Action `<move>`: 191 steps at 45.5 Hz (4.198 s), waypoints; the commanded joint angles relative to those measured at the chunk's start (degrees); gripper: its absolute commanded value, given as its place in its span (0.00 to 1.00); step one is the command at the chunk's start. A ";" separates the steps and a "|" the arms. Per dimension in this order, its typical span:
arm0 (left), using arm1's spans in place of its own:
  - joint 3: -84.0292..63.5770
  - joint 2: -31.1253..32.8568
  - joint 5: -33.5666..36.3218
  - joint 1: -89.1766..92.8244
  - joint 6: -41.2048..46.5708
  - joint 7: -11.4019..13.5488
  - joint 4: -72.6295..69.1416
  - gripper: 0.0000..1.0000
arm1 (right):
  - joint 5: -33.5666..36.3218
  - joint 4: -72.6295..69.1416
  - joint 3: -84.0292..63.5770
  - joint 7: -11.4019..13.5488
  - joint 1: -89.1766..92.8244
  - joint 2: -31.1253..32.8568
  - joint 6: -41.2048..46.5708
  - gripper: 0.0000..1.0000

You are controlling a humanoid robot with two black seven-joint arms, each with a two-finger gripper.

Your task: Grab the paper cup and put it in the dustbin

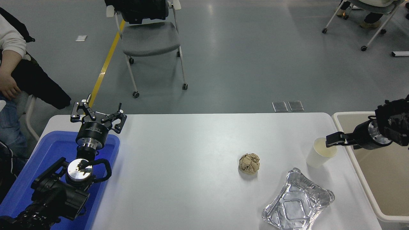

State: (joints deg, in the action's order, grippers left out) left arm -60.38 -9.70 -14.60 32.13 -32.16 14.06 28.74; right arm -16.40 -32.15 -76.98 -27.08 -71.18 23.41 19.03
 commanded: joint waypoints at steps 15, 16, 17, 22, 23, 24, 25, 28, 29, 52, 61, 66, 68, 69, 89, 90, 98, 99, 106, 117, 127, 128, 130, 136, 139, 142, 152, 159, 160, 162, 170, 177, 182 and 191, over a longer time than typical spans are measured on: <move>0.00 0.03 0.01 0.03 0.00 0.00 0.00 0.99 | 0.05 1.56 4.55 0.01 6.14 1.11 -9.53 0.93; 0.00 0.03 0.01 0.03 0.00 0.00 0.00 0.99 | 0.05 1.56 4.82 0.01 6.14 1.11 -9.79 0.91; 0.00 0.03 0.01 0.03 0.00 0.00 0.00 0.99 | 0.05 1.56 5.08 0.01 6.23 1.03 -10.14 0.90; 0.00 -0.05 0.01 0.03 0.08 0.00 0.00 0.99 | 0.13 1.47 6.05 0.01 7.02 0.59 -11.73 0.86; 0.00 -0.06 0.01 0.03 0.00 0.00 0.00 0.99 | 0.05 1.47 6.22 0.01 7.10 0.50 -11.99 0.85; 0.00 -0.06 0.01 -0.05 0.00 0.00 0.00 0.99 | 0.05 1.47 6.57 0.01 7.28 0.32 -12.17 0.83; 0.00 0.03 0.01 0.03 0.08 0.00 0.00 0.99 | 0.05 1.47 6.84 0.01 7.45 0.32 -12.17 0.82; 0.00 0.03 0.01 0.03 0.08 0.00 0.00 0.99 | 0.05 1.38 7.81 0.01 7.98 0.23 -12.26 0.81; 0.00 -0.05 0.01 0.03 0.00 0.00 0.00 0.99 | 0.05 1.38 8.07 0.01 8.07 0.23 -12.26 0.78; 0.00 0.03 0.01 0.03 0.00 0.00 0.00 0.99 | 0.13 0.77 8.42 -0.43 7.90 -0.03 -12.26 0.00; 0.00 -0.05 0.01 0.03 0.00 0.00 0.00 0.99 | -0.39 0.59 8.34 -0.43 6.67 0.06 -12.08 0.00; 0.00 -0.05 0.01 -0.05 0.00 0.00 0.00 0.99 | -0.74 0.16 8.34 -0.43 5.70 -0.03 -11.73 0.00; 0.00 0.03 0.01 0.03 0.00 0.00 0.00 0.99 | -0.74 -0.63 8.34 -0.52 4.74 0.14 -11.56 0.00; 0.00 0.03 0.01 0.03 0.08 0.00 0.00 0.99 | -0.74 -1.25 8.25 -0.43 4.12 0.23 -11.47 0.00; 0.00 -0.05 0.01 0.03 0.00 0.00 0.00 0.99 | -1.97 -20.33 2.80 -0.69 -27.43 6.91 3.90 0.00; 0.00 -0.06 0.01 -0.05 0.00 0.00 0.00 0.99 | -2.06 -20.33 2.71 -0.69 -28.65 7.09 5.22 0.00; 0.00 0.03 0.01 -0.05 0.00 0.00 0.00 0.99 | -5.04 -20.33 2.53 -0.69 -37.09 9.11 13.66 0.00; 0.00 -0.05 0.01 -0.05 0.00 0.00 0.00 0.99 | -5.66 -20.33 2.62 -0.69 -38.15 9.46 14.37 0.00; 0.00 -0.05 0.01 -0.05 0.00 0.00 0.00 0.99 | -7.07 -20.33 2.80 -0.61 -44.83 11.48 20.69 0.00; 0.00 -0.06 0.01 -0.05 0.00 0.00 0.00 0.99 | -8.92 -20.33 3.06 -0.61 -49.93 12.89 23.87 0.00; 0.00 0.03 0.01 -0.05 0.00 0.00 0.00 0.99 | -9.01 -18.40 3.06 -0.43 -48.80 13.15 23.34 0.00; 0.00 -0.05 0.01 -0.05 0.00 0.00 0.00 0.99 | -8.92 -17.78 3.06 -0.43 -48.53 13.33 23.34 0.00; 0.00 0.03 0.01 -0.05 0.00 0.00 0.00 0.99 | -8.92 -16.47 3.15 -0.34 -47.31 13.77 23.34 0.00; 0.00 -0.06 0.01 -0.05 0.00 0.00 0.00 0.99 | -8.66 -9.71 3.76 -0.25 -40.81 15.26 22.99 0.00; 0.00 0.03 0.01 0.03 0.00 0.00 0.00 0.99 | -7.86 -4.87 4.64 -0.08 -36.59 15.88 22.99 0.00; 0.00 -0.06 0.01 -0.05 0.00 0.00 0.00 0.99 | -7.77 0.05 5.87 0.01 -31.93 16.49 22.99 0.00; 0.00 0.03 0.01 0.03 0.00 0.00 0.00 0.99 | -7.69 16.92 14.04 1.94 -15.50 18.95 22.29 0.00; 0.00 -0.05 0.01 0.03 0.00 0.00 0.00 0.99 | -7.77 25.28 21.42 11.76 -3.89 18.95 19.30 0.00; 0.00 0.03 0.01 0.03 0.00 0.00 0.00 0.99 | -7.77 25.64 22.82 13.96 -2.66 18.95 18.60 0.00; 0.00 -0.06 0.01 0.03 0.00 0.00 0.00 0.99 | -7.77 25.73 25.55 18.27 -0.46 18.95 16.76 0.00; 0.00 -0.05 0.01 0.03 0.00 0.00 0.00 0.99 | -7.77 25.82 36.18 25.06 10.34 18.43 6.48 0.00; 0.00 -0.06 0.01 0.03 0.00 0.00 0.00 0.99 | -7.69 25.73 45.50 25.15 18.96 16.15 -0.56 0.00; 0.00 -0.05 0.01 0.03 0.00 0.00 0.00 0.99 | -7.77 25.82 53.67 25.32 25.64 12.81 -4.95 0.00; 0.00 -0.05 0.01 0.03 0.00 0.00 0.00 0.99 | -7.69 25.82 62.21 25.67 33.29 8.94 -10.06 0.00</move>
State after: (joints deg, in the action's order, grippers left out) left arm -60.38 -9.71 -14.58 32.16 -32.17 14.06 28.74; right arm -24.15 -6.86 -26.34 -2.85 -48.71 36.67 16.20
